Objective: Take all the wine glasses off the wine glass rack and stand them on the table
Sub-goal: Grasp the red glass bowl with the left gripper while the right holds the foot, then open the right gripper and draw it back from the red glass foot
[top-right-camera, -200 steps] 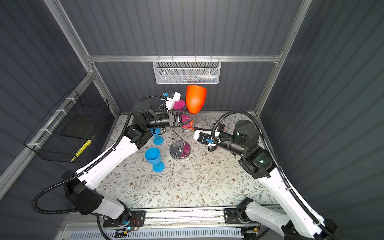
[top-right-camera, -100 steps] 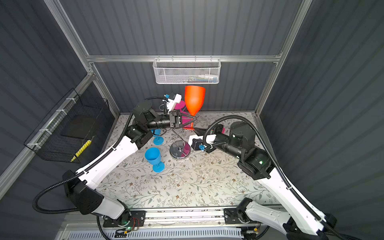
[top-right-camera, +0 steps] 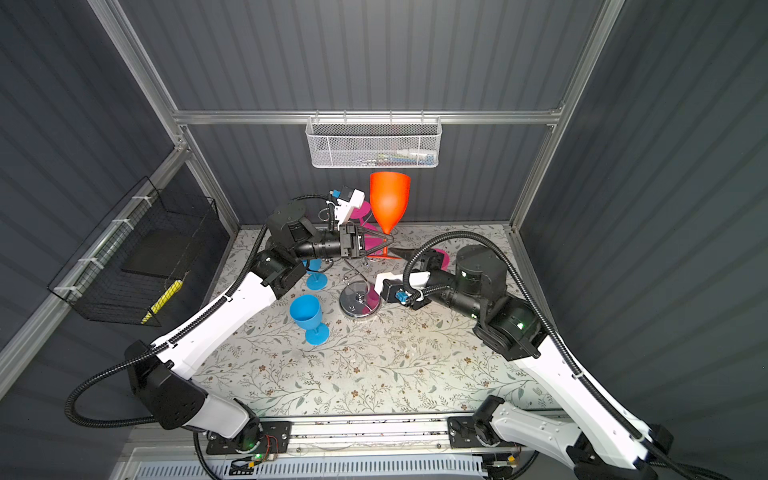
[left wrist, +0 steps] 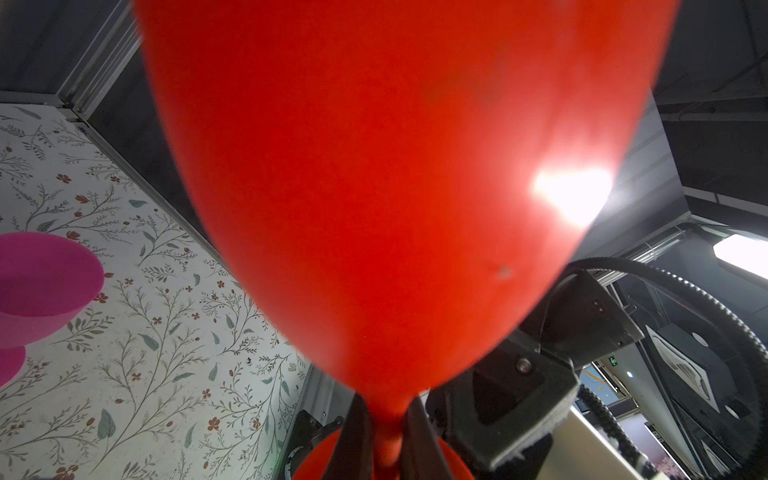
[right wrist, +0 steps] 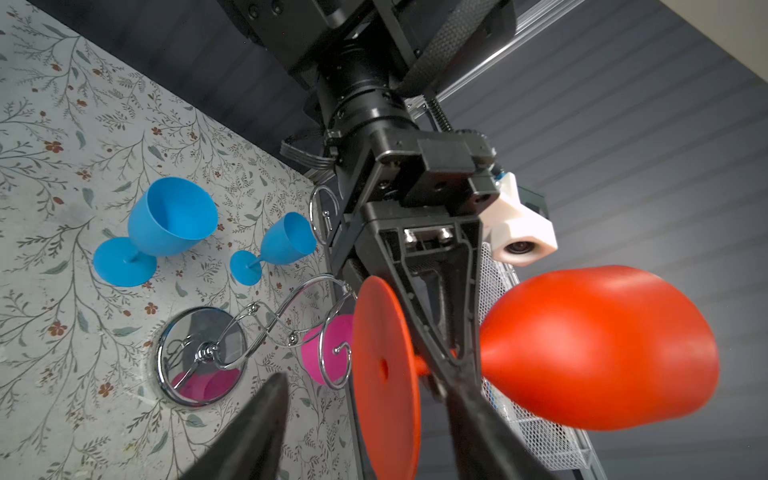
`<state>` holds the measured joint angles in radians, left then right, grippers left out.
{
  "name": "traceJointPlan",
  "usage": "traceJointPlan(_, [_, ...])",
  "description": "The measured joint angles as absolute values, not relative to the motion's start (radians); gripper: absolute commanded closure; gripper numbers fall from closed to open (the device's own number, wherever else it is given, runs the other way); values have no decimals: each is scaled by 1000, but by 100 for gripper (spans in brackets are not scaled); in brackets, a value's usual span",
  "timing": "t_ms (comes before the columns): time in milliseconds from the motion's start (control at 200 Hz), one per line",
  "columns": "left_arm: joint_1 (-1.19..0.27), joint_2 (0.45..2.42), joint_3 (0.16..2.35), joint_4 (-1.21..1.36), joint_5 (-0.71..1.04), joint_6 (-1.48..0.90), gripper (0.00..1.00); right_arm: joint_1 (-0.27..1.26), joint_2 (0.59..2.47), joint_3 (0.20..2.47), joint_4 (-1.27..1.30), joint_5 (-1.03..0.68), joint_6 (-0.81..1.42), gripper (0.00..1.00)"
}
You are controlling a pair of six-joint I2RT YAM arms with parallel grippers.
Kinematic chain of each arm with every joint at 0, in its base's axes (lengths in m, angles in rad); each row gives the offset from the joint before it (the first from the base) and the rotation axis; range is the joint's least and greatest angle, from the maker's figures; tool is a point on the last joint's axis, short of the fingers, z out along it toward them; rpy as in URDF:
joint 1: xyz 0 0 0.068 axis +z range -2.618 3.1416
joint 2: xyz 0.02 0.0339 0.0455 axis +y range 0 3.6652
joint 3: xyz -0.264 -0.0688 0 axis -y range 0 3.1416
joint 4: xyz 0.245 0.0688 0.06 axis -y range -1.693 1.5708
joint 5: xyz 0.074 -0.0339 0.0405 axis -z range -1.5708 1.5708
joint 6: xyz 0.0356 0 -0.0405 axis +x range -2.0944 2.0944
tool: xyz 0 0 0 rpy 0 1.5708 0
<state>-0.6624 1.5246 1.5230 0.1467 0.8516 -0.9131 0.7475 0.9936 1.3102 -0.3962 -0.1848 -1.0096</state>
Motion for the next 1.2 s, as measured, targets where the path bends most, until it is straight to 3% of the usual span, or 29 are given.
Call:
traceJointPlan(245, [-662, 1490, 1580, -74, 724, -668, 100, 749, 915, 1218, -251, -165, -875, 1])
traceJointPlan(500, [-662, 1325, 1600, -280, 419, -302, 100, 741, 959, 1349, -166, 136, -429, 1])
traceJointPlan(645, [-662, 1282, 1615, -359, 285, -85, 100, 672, 1029, 1493, -268, 171, -164, 1])
traceJointPlan(930, [-662, 1273, 1616, -472, 103, 243, 100, 447, 1089, 1552, -422, -54, 286, 1])
traceJointPlan(1201, [-662, 1244, 1584, -504, 42, 445, 100, 322, 1114, 1440, -388, -402, 617, 29])
